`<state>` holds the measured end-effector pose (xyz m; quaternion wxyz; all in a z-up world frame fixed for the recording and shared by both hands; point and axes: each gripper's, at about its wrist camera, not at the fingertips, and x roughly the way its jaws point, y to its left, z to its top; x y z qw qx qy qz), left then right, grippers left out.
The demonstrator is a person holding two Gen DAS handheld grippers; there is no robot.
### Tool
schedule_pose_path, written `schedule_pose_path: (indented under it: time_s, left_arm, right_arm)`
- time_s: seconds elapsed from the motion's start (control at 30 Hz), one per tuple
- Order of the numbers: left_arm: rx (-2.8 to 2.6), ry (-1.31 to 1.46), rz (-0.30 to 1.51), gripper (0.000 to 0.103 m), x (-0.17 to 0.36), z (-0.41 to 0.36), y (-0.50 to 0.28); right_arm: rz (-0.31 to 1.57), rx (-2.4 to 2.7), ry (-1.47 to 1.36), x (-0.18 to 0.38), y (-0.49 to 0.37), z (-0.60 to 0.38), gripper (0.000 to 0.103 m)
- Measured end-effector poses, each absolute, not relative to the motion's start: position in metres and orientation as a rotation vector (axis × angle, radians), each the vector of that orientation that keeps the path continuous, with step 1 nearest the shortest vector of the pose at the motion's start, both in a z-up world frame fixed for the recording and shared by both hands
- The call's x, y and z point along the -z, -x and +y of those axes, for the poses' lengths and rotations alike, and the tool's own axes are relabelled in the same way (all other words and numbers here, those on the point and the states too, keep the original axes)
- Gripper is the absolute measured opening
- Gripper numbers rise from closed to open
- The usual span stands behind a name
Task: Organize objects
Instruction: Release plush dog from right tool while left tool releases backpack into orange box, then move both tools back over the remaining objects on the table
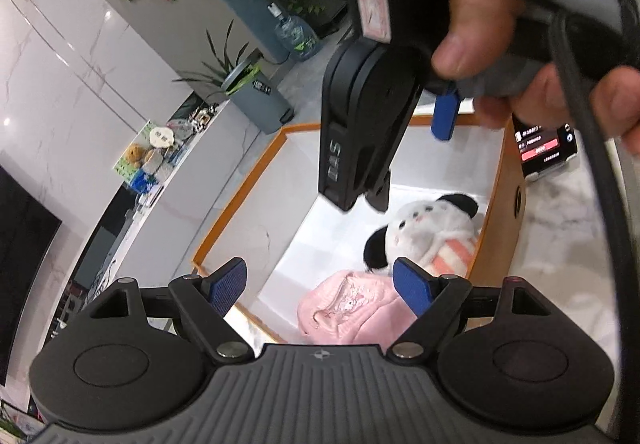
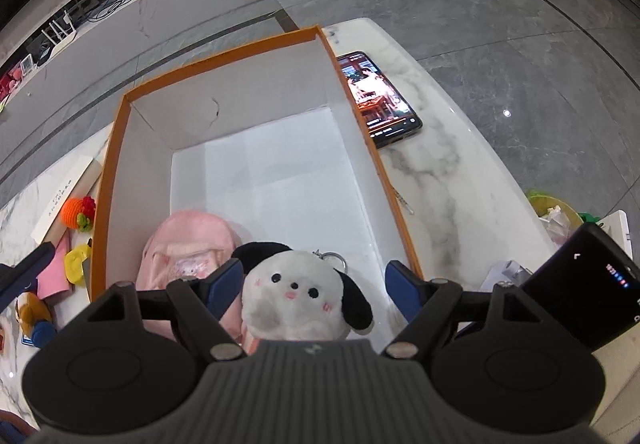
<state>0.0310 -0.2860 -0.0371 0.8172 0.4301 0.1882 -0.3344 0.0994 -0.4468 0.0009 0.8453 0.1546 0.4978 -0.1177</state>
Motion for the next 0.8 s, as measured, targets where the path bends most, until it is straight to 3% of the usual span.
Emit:
schedule_pose_path:
  time_s: [0.8]
  left_arm:
    - [0.528,-0.658,0.506,0.095,0.001,-0.180,-0.039]
  right_arm:
    - [0.998,0.070,-0.317,-0.026,-0.085,-0.372,0.080]
